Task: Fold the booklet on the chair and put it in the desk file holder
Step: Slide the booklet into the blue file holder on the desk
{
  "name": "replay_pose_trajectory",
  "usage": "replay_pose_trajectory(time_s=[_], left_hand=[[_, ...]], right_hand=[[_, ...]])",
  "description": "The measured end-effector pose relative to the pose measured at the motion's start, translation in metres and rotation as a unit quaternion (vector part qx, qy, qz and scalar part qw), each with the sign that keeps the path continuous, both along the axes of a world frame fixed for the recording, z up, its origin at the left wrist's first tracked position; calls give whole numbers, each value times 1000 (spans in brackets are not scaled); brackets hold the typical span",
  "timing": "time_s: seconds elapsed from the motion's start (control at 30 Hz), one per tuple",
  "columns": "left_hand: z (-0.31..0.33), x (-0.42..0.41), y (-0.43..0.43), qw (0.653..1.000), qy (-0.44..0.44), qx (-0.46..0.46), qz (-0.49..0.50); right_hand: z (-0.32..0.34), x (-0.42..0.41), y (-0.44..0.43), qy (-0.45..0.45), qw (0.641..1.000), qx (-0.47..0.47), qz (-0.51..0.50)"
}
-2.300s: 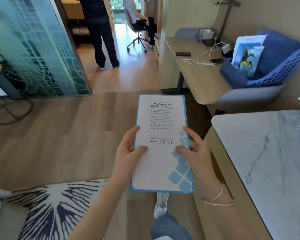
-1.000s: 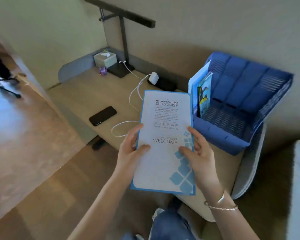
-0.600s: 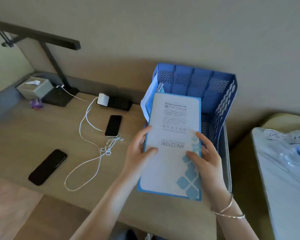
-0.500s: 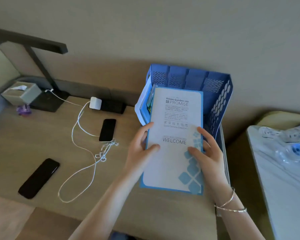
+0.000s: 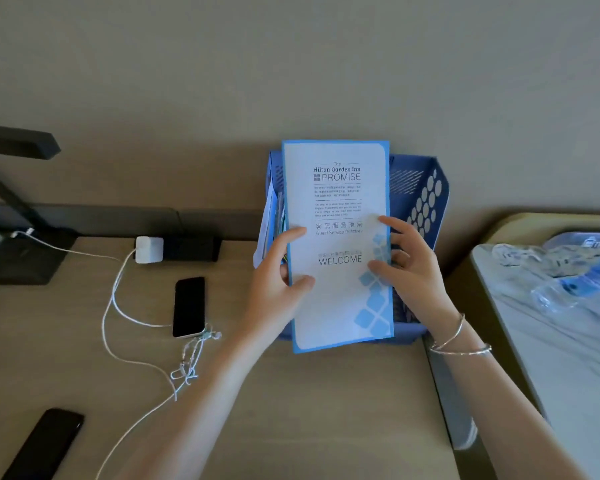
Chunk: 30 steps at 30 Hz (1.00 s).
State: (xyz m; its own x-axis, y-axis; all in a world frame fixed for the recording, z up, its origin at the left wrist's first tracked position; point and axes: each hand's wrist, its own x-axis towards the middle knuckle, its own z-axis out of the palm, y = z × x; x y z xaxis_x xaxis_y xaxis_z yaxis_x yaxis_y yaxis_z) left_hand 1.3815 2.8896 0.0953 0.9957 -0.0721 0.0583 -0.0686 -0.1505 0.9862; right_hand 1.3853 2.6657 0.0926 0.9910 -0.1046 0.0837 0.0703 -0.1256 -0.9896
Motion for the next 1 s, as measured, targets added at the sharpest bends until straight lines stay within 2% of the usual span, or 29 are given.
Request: replay_pose_trajectory(time_s=[0.27, 0.43, 0.57, 0.83, 1.0], left_hand=[[-10, 34, -25, 992, -70, 55, 87], [-40, 47, -49, 986, -43, 47, 157], [-64, 49, -65, 971, -41, 94, 218], [-103, 60, -62, 956, -63, 181, 223], [-122, 52, -61, 943, -36, 222, 245]], right_hand=[[-6, 71, -13, -12, 997, -41, 59], [-36, 107, -16, -3, 995, -33, 91], [-64, 132, -13, -5, 991, -42, 124], [-100, 176, -3, -5, 984, -61, 168], [-128, 184, 5, 12, 971, -81, 225]])
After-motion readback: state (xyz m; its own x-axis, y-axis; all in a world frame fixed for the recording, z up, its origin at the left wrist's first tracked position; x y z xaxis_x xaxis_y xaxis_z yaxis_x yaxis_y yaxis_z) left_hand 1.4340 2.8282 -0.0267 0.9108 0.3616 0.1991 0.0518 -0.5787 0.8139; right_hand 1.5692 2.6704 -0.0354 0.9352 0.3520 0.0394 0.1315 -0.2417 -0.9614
